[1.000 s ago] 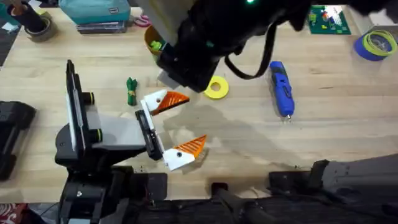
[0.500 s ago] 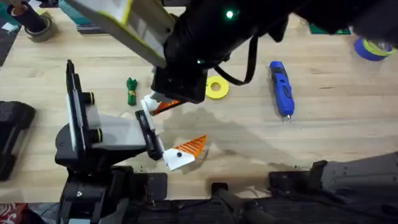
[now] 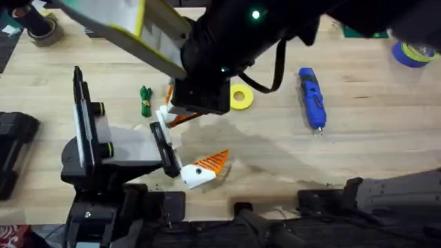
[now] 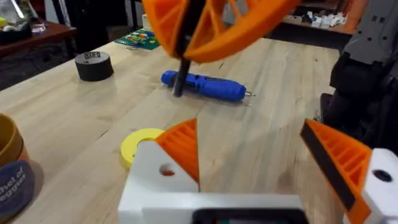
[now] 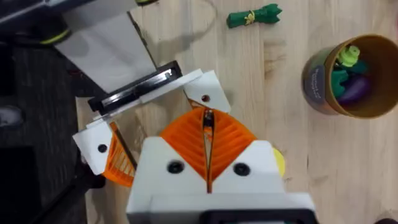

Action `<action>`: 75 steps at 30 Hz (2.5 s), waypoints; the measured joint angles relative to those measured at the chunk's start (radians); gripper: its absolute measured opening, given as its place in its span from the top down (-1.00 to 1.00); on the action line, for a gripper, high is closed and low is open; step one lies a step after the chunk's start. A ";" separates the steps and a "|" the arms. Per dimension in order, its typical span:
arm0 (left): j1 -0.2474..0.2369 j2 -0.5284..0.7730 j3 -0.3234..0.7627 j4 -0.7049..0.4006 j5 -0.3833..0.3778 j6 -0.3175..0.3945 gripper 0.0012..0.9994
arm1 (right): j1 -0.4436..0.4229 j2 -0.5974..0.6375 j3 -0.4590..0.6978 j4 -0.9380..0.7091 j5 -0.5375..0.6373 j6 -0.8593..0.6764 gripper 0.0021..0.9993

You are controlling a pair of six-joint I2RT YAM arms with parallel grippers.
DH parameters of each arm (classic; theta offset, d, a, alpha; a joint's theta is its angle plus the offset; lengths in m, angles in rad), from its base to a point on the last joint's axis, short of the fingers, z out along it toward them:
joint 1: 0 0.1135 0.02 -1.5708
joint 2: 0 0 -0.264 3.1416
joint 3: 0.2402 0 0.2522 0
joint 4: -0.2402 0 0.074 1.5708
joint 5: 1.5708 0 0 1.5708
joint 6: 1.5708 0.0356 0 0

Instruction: Pick up the gripper from the table and insert it into the empty holder that is missing its gripper. Then pick up a screw, insert it into the mounting hole, and use the screwdriver to tighten it. Finally, clean up the table by picking up the vegetable and placing it into the bucket.

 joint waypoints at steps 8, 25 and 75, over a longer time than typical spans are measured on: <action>0.000 0.000 0.000 0.000 0.000 0.000 -0.97 | 0.000 0.001 0.000 -0.019 0.000 -0.003 0.99; 0.000 0.000 0.000 0.000 0.000 0.000 -0.97 | 0.000 0.024 0.000 -0.026 0.000 -0.003 0.99; 0.000 0.000 0.000 0.000 0.000 0.000 -0.97 | 0.011 0.068 0.000 -0.006 -0.008 -0.003 0.99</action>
